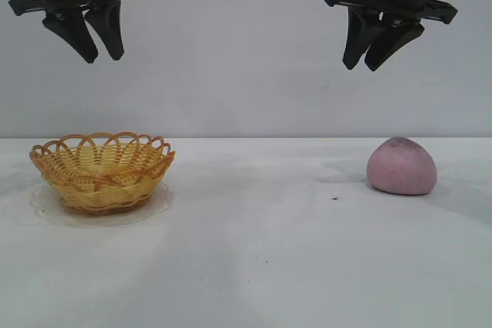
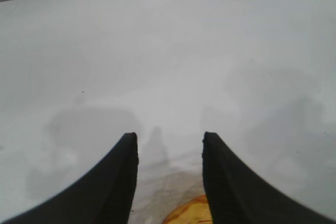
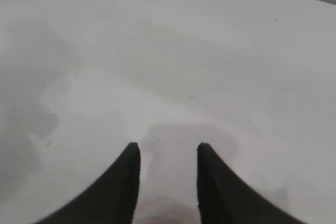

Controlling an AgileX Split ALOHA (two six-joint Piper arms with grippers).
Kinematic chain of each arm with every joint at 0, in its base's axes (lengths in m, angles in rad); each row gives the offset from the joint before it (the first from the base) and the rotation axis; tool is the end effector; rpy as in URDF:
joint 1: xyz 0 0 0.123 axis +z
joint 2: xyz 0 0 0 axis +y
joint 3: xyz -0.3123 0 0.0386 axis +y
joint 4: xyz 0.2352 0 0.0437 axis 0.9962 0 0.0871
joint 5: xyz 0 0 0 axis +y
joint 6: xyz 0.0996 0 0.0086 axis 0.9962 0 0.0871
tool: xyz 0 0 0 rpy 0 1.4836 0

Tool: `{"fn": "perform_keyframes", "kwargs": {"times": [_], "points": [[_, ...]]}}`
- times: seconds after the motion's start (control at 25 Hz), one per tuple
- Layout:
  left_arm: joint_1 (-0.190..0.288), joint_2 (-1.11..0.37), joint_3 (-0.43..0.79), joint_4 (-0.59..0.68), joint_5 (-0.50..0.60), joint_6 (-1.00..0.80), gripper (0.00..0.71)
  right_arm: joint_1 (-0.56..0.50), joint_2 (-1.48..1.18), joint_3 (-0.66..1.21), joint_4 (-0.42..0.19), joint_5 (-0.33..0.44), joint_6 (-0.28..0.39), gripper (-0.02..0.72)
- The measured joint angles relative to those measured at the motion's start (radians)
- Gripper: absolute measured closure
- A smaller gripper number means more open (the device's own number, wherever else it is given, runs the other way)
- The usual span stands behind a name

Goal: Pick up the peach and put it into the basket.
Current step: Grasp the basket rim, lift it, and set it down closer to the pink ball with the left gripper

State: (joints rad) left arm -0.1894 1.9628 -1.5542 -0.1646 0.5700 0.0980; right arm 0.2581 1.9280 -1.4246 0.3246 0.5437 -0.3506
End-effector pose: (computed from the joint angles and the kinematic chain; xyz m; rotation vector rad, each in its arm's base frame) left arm 0.4414 -0.0936 0.2664 0.2214 2.4528 -0.2093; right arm 0.4123 0.1259 0.2474 -0.4779 2.4659 0.2849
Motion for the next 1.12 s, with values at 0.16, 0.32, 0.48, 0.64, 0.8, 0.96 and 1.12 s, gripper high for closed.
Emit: {"fn": "perform_keyframes", "kwargs": {"times": [0.16,0.32,0.48,0.64,0.8,0.96,1.12], "points": [[0.0,0.0,-0.002,0.0,0.0,0.0,0.446,0.0,0.0,0.0,0.0,0.0,0.0,0.495],[0.0,0.0,-0.002,0.0,0.0,0.0,0.446,0.0,0.0,0.0,0.0,0.0,0.0,0.495],[0.0,0.0,-0.002,0.006,0.01,0.002,0.446,0.0,0.0,0.0,0.0,0.0,0.0,0.495],[0.0,0.01,-0.004,0.026,0.122,0.13,0.446,0.0,0.0,0.0,0.0,0.008,-0.002,0.495],[0.0,0.067,-0.006,0.03,0.247,0.269,0.446,0.0,0.0,0.0,0.004,0.012,-0.002,0.495],[0.0,0.122,-0.006,0.03,0.293,0.35,0.446,0.0,0.0,0.0,0.004,0.032,-0.002,0.495],[0.0,0.148,-0.006,0.03,0.295,0.379,0.446,0.0,0.0,0.0,0.006,0.039,-0.002,0.495]]}}
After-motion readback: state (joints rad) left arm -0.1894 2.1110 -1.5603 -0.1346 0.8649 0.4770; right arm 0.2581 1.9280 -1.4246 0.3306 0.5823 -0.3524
